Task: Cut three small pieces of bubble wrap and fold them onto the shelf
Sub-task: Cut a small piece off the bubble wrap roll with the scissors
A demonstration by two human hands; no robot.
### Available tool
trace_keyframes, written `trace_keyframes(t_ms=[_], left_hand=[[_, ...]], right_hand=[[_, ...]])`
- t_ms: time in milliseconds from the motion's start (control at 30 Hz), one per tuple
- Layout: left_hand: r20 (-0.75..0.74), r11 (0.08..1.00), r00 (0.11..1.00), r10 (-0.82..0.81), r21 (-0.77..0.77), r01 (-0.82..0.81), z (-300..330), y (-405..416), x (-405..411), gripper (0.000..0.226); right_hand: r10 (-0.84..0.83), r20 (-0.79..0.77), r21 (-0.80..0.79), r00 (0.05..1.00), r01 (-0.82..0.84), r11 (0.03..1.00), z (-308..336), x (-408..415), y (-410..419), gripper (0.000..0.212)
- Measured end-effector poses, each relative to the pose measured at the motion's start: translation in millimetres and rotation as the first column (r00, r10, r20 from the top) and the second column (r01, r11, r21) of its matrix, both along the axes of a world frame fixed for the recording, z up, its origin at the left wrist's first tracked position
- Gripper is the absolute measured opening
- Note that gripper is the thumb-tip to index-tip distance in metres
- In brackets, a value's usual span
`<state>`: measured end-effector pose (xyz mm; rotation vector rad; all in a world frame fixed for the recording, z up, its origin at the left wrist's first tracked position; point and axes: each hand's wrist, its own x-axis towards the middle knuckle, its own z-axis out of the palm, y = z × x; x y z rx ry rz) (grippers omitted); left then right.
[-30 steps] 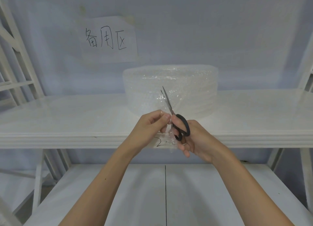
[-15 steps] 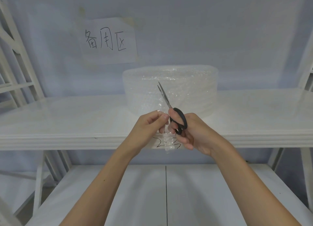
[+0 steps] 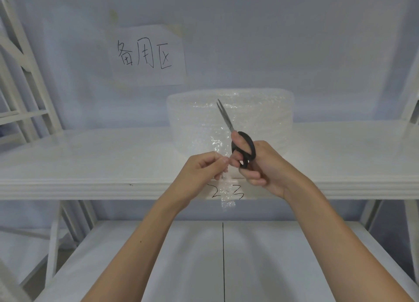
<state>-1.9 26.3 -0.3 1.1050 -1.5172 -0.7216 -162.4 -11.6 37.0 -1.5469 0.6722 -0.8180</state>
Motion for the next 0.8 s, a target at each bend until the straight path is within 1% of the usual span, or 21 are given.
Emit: trace_keyframes(t_ms=[100, 167, 267, 333, 400, 467, 533, 567, 667, 733, 800], left_hand=[[-0.014, 1.0, 1.0, 0.011, -0.009, -0.012, 1, 1, 0, 0.039], [-0.019, 1.0, 1.0, 0.021, -0.018, -0.022, 1, 2, 1, 0.037], [-0.027, 0.999, 0.999, 0.036, -0.026, -0.037, 2, 3, 1, 0.031], [-0.03, 0.999, 0.999, 0.038, -0.028, -0.039, 1, 3, 2, 0.031], [-0.028, 0.999, 0.999, 0.037, -0.023, -0.038, 1, 3, 2, 0.032], [-0.028, 0.999, 0.999, 0.036, -0.02, -0.036, 1, 2, 2, 0.03], [-0.029, 0.999, 0.999, 0.04, -0.018, -0.041, 1, 1, 1, 0.032], [-0.031, 0.999, 0.999, 0.043, -0.017, -0.044, 1, 1, 1, 0.033], [-0.027, 0.999, 0.999, 0.045, -0.009, -0.046, 1, 2, 1, 0.031], [-0.02, 0.999, 0.999, 0.039, -0.01, -0.04, 0, 2, 2, 0.031], [-0.021, 0.999, 0.999, 0.041, -0.005, -0.041, 1, 2, 2, 0.031]], right_hand=[[-0.026, 0.046, -0.031, 0.999, 0.027, 0.999, 10, -2, 2, 0.052], [-0.069, 0.127, -0.085, 0.99, 0.08, 0.993, 17, -5, 7, 0.049], [-0.19, 0.272, -0.173, 0.943, 0.242, 0.955, 25, -18, 11, 0.045], [-0.31, 0.287, -0.201, 0.907, 0.373, 0.906, 25, -33, 5, 0.044], [-0.462, 0.226, -0.227, 0.858, 0.507, 0.831, 19, -51, -7, 0.04], [-0.606, 0.112, -0.271, 0.788, 0.611, 0.744, 11, -70, -21, 0.045], [-0.717, -0.026, -0.335, 0.697, 0.67, 0.663, 5, -84, -33, 0.053], [-0.748, -0.088, -0.358, 0.658, 0.68, 0.64, 3, -89, -38, 0.056], [-0.781, -0.256, -0.424, 0.57, 0.66, 0.62, -1, -97, -55, 0.057], [-0.777, -0.371, -0.473, 0.509, 0.616, 0.63, 1, -98, -64, 0.047], [-0.761, -0.446, -0.496, 0.471, 0.578, 0.648, 2, -96, -70, 0.04]])
